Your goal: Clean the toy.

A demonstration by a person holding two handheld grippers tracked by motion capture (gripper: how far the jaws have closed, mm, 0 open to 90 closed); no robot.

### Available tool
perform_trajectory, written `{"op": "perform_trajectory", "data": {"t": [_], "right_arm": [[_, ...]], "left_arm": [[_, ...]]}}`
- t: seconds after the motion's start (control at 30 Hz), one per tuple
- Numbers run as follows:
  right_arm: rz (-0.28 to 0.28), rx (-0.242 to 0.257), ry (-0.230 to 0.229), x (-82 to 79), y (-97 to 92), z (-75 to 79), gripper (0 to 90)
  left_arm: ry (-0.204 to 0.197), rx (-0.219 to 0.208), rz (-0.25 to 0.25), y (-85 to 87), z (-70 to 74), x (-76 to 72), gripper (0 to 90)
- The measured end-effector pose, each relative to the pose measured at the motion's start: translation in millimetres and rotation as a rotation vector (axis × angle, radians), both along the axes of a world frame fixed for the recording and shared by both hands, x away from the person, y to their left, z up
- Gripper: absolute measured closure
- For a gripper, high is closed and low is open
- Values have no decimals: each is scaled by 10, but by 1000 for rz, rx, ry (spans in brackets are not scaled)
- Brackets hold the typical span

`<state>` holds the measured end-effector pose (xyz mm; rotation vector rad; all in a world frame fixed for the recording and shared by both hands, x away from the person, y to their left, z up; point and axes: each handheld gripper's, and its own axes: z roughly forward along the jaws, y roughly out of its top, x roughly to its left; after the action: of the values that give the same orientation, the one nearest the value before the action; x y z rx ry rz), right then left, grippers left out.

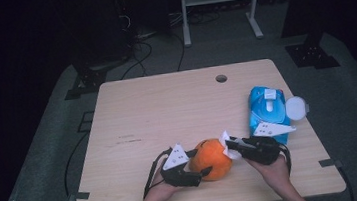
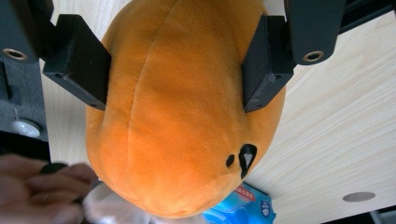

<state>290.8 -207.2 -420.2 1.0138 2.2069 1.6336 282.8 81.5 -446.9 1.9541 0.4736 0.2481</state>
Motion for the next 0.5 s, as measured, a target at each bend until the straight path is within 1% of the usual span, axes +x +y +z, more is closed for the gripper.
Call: {"op": "perform_trajectory", "data": {"t": [0.03,0.07,0.1,0.17,0.2,0.23,0.3,0.33,0.4,0.47,0.5], "right_arm": [[13,-10,-24,-32,51,54,788],[15,-15,-31,-31,61,60,786],[10,-19,-24,-16,57,43,785],[-12,-14,14,40,13,-40,784],[-21,-24,23,62,-5,-78,784],[-33,-42,23,74,-18,-99,784],[-42,-46,33,81,-39,-104,784],[-42,-46,35,76,-38,-95,785],[-24,-29,22,31,-8,-44,791],[14,-3,-2,-30,39,28,793],[56,45,-4,-71,68,81,793]], "left_arm": [[-1,1,-2,3,-1,-2,289],[-1,2,-7,5,0,-4,287],[-2,3,-9,3,3,-10,284],[-8,0,-20,-10,1,-15,272],[-14,1,-24,-22,-2,-21,257],[-25,13,-27,-32,0,-25,229],[-50,32,-33,-54,-7,-43,174],[-65,43,-32,-67,-19,-55,166],[-67,51,-24,-73,-24,-52,163],[-51,43,-6,-65,-18,-36,181],[-48,35,-2,-62,-16,-30,207]]}}
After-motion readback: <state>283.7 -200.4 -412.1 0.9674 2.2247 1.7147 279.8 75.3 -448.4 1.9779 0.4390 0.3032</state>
